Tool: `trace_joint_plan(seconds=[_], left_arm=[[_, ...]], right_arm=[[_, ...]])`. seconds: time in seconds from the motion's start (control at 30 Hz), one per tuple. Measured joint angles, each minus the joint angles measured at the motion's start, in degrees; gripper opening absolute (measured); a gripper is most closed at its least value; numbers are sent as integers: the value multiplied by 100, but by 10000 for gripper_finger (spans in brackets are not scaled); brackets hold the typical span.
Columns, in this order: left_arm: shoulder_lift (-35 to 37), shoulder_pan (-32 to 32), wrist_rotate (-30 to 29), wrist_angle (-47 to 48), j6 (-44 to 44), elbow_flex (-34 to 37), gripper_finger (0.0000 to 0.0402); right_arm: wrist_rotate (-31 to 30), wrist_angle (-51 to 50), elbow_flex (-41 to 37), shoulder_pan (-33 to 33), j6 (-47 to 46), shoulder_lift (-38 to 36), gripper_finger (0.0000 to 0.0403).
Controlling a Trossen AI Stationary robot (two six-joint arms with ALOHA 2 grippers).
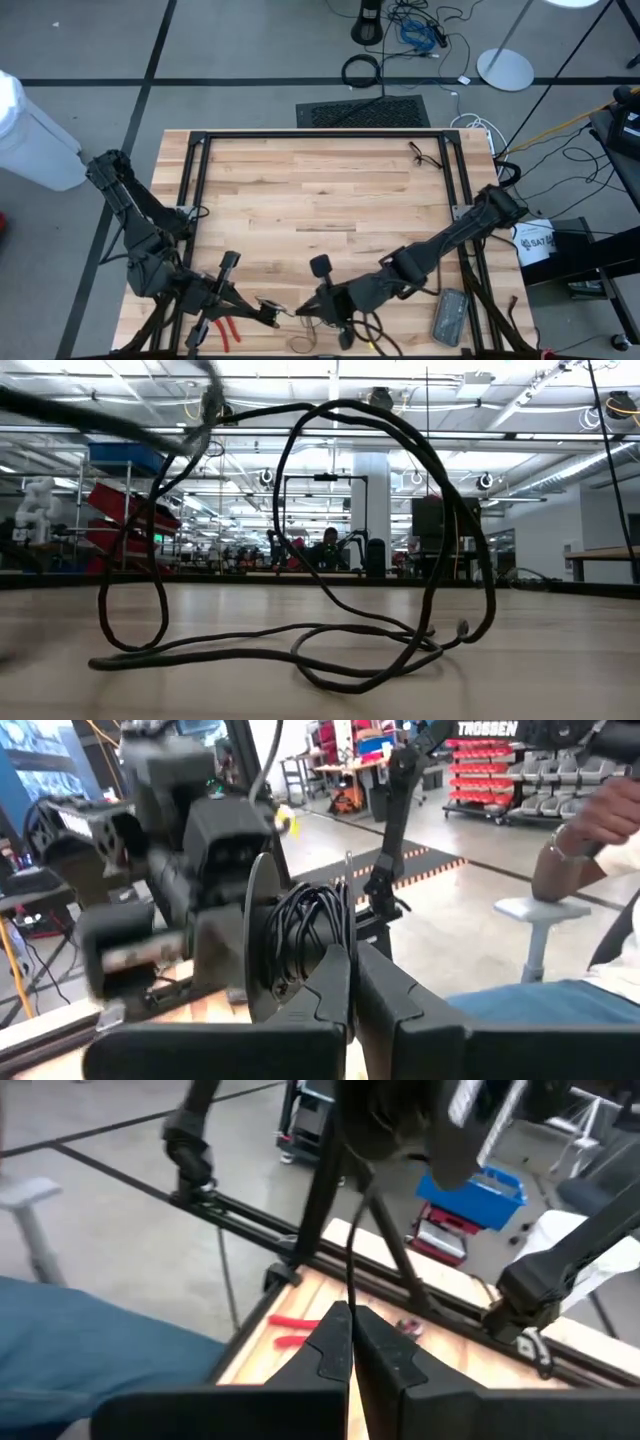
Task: Coil cords
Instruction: Coil the black wire onto the black spool
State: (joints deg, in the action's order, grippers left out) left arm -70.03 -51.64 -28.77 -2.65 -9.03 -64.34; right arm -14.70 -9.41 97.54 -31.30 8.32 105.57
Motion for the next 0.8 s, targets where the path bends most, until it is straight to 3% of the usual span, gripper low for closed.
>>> trace_joint_plan(seconds=[0.3, 0.53, 0.8], left_arm=[[2, 162, 0, 317, 277, 0, 8], [2, 354, 13, 805, 778, 0, 8], [-121, 619, 778, 885, 1025, 0, 8]], right_arm=[[-55, -121, 0, -342, -113, -251, 0], [-750, -90, 0, -484, 243, -337, 0], [-1093, 185, 0, -471, 870, -337, 0]])
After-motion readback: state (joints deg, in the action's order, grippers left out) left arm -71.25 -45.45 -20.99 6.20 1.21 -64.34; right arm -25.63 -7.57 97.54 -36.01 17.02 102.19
